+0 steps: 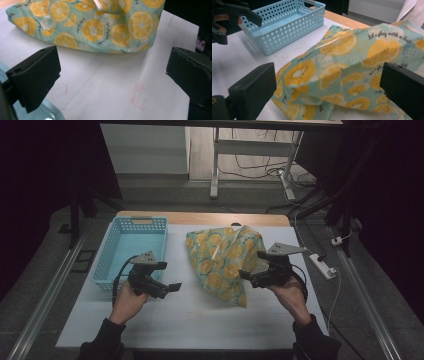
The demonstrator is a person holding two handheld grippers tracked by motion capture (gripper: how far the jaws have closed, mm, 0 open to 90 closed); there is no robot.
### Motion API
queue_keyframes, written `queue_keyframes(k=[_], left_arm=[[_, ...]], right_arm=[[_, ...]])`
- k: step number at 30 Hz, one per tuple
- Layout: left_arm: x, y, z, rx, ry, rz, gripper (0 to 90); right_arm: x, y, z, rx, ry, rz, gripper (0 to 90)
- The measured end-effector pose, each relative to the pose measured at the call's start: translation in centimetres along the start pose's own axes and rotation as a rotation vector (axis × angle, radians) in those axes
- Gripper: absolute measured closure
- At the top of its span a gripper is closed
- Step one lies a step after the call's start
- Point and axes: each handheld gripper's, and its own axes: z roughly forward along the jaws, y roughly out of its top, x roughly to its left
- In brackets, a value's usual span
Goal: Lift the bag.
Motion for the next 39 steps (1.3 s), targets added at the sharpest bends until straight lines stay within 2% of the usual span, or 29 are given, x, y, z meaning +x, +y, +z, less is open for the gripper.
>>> queue_keyframes(k=[5,15,28,39], left_arm=[[-0.2,-1.0,-0.5,0.01,0.008,-0.013,0.0],[-0.8,-3.4,-2.7,-0.017,0.021,-0.054,0.0],[-1.5,-7.3,-5.9,-0.045,0.068,-0.119,0.0],[-1.6,-9.8,-7.7,-0.061,0.109,-0.162,0.0]], right_arm=[[0.4,-0.8,-0.4,0.013,-0.006,0.008,0.0],[1.1,-2.9,-1.8,0.034,-0.028,0.021,0.0],[1.6,-5.2,-4.4,0.029,-0.075,0.044,0.0],[1.6,-8.0,-6.1,0.031,-0.122,0.063,0.0]])
